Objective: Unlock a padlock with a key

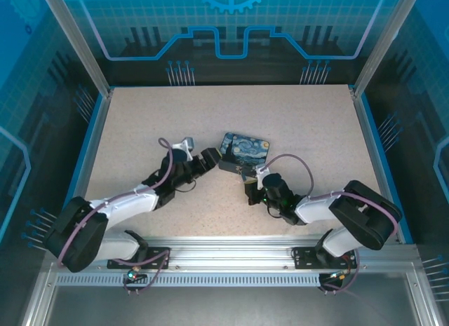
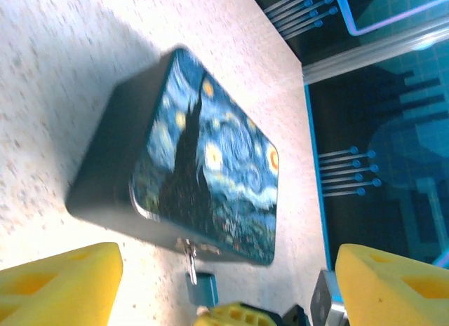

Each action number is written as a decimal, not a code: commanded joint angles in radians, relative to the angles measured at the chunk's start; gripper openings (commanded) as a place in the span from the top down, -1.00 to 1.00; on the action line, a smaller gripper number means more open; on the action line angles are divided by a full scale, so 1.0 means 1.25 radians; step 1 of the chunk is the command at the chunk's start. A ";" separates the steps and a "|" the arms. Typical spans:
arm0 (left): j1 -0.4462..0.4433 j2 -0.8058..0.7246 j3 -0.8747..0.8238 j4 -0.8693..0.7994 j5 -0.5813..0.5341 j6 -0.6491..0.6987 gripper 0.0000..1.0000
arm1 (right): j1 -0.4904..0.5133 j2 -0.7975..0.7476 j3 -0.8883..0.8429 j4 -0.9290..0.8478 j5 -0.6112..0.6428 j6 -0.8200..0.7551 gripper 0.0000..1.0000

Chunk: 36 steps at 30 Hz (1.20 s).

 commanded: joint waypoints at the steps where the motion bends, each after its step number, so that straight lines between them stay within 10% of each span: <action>1: 0.039 0.023 0.075 -0.206 0.026 0.160 -0.65 | -0.044 -0.016 -0.026 0.030 -0.105 0.072 1.00; 22: 0.057 0.367 0.316 -0.304 0.145 0.311 -0.55 | -0.200 0.017 -0.029 -0.022 -0.292 0.191 1.00; 36: 0.057 0.385 0.287 -0.340 0.105 0.349 -0.54 | -0.251 0.048 -0.027 -0.020 -0.341 0.194 1.00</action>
